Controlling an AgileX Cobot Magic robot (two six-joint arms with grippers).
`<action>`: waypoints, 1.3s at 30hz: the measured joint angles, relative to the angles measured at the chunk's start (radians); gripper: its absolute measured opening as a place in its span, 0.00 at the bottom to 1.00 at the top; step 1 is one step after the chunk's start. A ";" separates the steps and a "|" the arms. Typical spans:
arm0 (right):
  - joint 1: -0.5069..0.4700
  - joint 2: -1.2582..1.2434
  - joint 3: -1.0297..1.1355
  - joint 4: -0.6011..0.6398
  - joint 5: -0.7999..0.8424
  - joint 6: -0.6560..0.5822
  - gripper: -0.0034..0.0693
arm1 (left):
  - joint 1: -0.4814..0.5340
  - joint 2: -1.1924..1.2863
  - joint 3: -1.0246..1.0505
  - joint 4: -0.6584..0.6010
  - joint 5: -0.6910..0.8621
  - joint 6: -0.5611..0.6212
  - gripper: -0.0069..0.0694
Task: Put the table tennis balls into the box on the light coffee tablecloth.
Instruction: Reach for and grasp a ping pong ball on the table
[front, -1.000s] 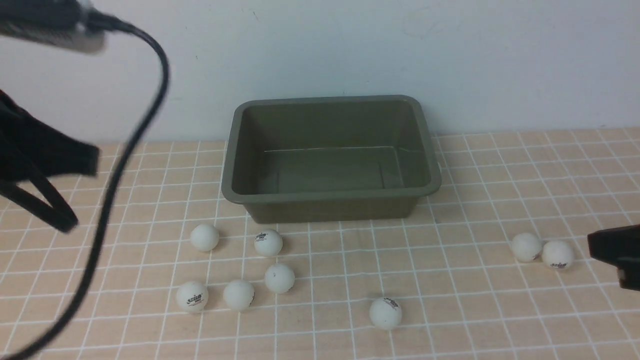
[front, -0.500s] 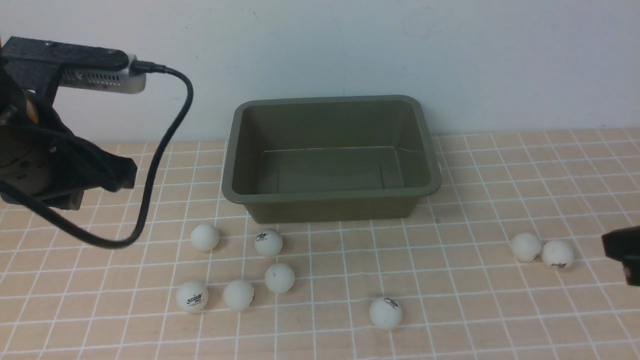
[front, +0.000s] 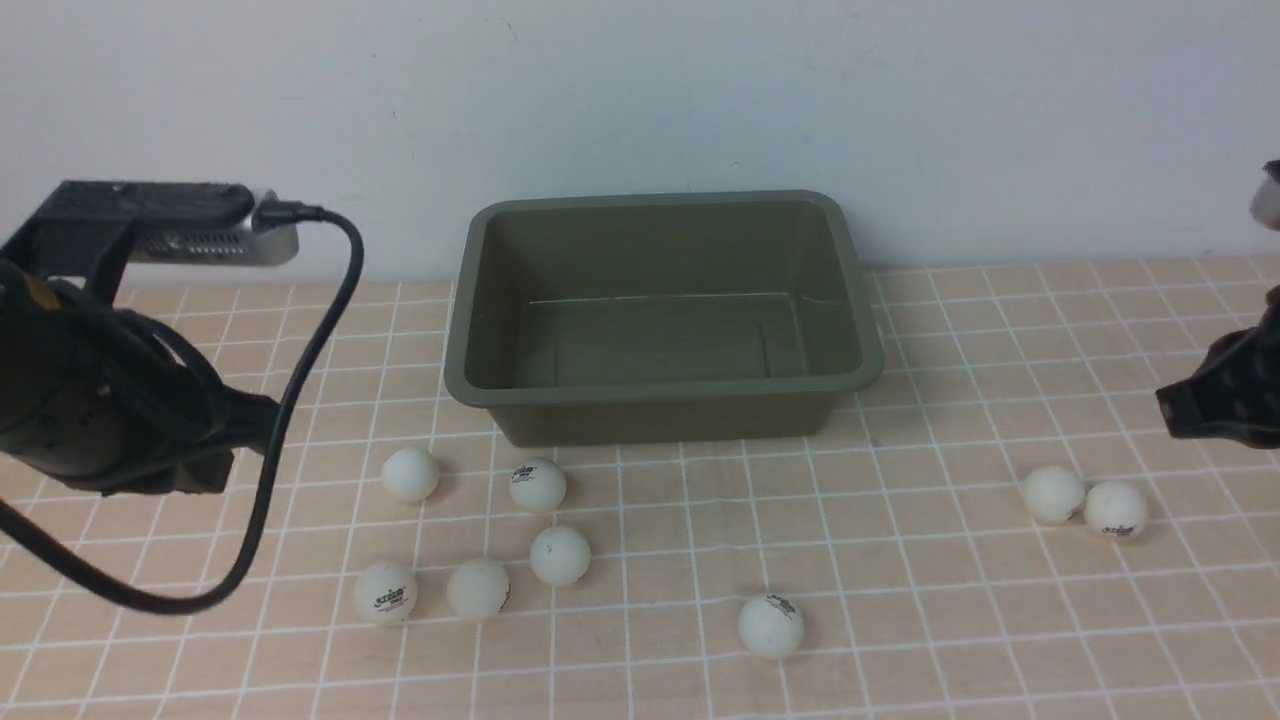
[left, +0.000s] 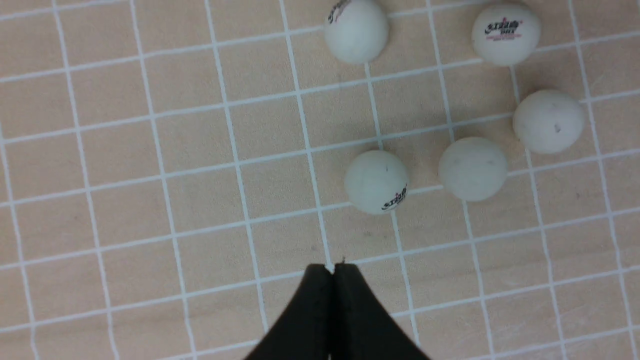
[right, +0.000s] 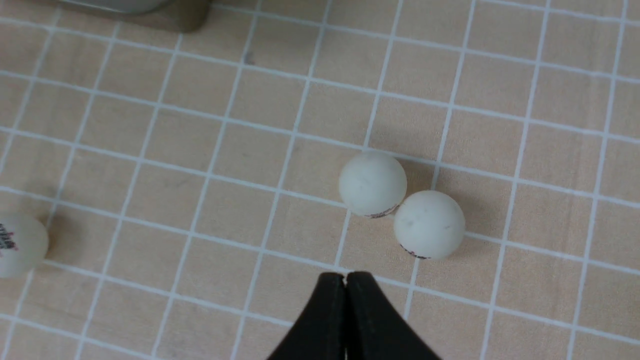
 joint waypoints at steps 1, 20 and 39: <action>0.000 0.020 -0.010 -0.003 0.004 0.000 0.03 | 0.000 -0.001 0.017 -0.004 -0.008 0.005 0.00; 0.000 0.095 -0.049 -0.013 0.068 -0.222 0.14 | 0.000 -0.003 0.057 -0.229 -0.037 0.295 0.00; 0.000 0.123 -0.052 -0.124 0.035 -0.252 0.71 | 0.000 -0.003 0.057 -0.231 -0.027 0.334 0.00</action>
